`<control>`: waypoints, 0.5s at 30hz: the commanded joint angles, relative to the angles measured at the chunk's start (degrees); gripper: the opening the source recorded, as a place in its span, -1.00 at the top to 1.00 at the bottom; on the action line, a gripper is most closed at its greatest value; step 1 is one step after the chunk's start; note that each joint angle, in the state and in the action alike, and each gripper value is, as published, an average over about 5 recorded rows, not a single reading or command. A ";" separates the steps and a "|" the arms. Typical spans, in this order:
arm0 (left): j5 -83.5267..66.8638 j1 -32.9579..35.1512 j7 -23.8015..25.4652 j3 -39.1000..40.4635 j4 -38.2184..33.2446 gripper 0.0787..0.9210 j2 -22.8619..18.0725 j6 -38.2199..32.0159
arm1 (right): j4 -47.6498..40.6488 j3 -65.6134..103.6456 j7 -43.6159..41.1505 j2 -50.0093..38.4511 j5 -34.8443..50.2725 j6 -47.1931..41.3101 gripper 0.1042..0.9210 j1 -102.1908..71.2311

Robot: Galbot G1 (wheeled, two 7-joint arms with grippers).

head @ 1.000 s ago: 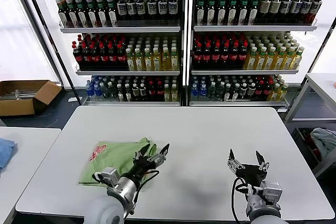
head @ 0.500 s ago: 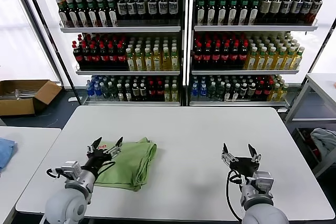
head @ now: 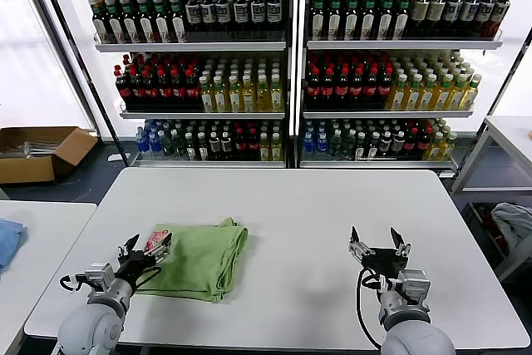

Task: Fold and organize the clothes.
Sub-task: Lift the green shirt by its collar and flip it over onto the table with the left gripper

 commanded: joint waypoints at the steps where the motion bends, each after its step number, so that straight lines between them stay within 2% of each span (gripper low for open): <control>1: -2.52 0.71 1.64 -1.26 3.90 -0.77 0.81 0.47 | -0.43 -0.23 0.05 0.10 -0.28 0.07 -0.76 0.33; 11: -3.39 0.25 2.79 -0.66 5.25 -0.76 0.83 0.62 | -0.30 -1.06 0.06 1.16 -1.31 0.07 -0.76 -0.01; 15: -3.35 0.69 3.65 -0.36 4.87 -0.55 0.59 0.51 | -0.26 -1.03 0.08 1.50 -1.51 0.07 -0.76 0.00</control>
